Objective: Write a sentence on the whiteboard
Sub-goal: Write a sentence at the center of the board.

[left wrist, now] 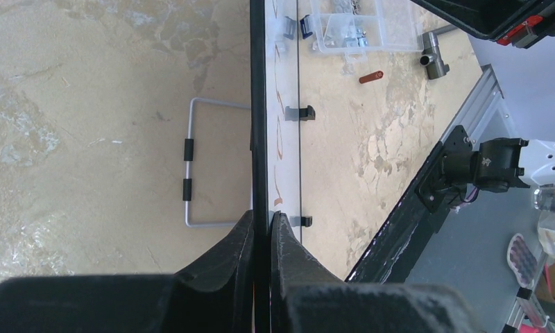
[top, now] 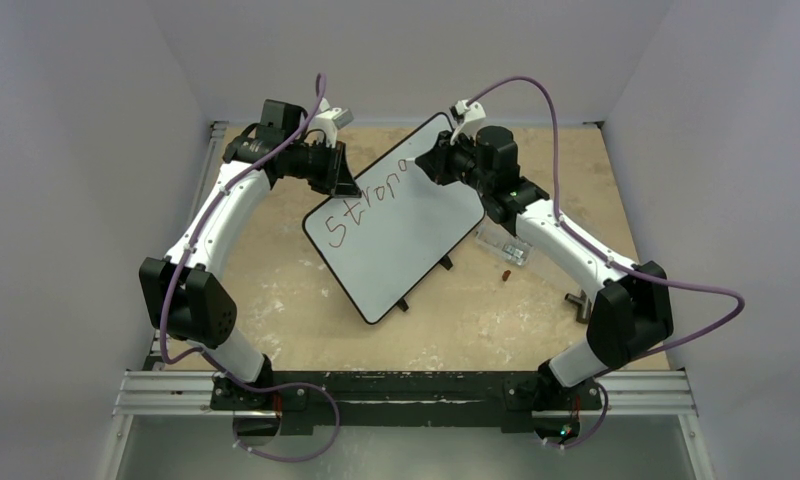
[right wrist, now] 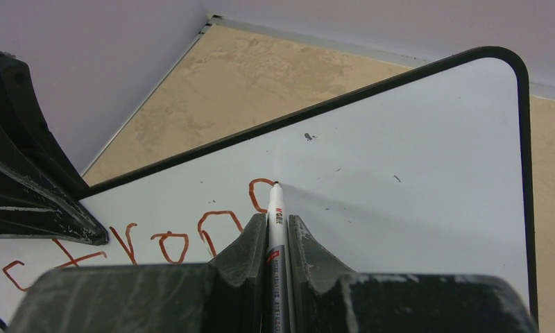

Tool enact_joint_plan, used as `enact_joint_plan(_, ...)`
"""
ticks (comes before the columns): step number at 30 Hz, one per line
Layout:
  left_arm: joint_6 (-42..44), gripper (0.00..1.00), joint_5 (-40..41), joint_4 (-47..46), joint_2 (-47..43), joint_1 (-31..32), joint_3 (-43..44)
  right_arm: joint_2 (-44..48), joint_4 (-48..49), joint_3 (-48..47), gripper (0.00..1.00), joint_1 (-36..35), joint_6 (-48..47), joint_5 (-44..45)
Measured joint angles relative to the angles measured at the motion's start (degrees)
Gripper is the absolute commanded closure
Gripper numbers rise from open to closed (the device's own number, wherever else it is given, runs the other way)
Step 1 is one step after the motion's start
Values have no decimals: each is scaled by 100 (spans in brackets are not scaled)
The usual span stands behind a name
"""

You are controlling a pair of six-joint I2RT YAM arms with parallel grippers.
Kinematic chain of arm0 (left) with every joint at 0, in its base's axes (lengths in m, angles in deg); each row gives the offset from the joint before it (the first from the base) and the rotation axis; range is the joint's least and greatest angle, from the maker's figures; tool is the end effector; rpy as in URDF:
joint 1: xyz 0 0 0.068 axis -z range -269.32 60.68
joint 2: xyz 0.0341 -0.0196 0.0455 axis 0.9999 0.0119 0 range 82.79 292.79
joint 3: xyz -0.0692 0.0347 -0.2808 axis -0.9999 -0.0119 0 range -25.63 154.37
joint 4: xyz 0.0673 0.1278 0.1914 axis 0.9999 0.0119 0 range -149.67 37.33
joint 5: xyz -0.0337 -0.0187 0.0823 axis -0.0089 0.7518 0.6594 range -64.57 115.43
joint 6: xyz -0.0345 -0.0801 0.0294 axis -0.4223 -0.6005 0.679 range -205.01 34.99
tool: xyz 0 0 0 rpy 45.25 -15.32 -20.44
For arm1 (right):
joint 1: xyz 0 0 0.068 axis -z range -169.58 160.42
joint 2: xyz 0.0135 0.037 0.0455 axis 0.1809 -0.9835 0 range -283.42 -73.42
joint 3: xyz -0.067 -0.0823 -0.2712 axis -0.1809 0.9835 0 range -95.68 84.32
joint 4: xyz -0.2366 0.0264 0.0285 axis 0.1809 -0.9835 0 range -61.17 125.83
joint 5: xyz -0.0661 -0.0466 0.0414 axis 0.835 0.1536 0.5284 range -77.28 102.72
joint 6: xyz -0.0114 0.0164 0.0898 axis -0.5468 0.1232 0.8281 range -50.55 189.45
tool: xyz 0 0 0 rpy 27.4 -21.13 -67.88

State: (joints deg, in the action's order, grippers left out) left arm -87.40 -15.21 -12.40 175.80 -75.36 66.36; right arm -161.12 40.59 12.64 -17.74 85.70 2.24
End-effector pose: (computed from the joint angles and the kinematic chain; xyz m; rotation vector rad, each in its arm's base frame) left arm 0.3253 -0.1363 0.3502 0.5652 2.2993 -0.9865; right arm 0.3372 0.1976 0.3624 -0.3242 1.7921 0.7172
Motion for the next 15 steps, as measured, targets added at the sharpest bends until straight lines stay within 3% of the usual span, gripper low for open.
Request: enact_joint_plan(15, -2, 100, 22, 20, -2, 0, 0, 11, 61, 133, 100, 11, 0, -85)
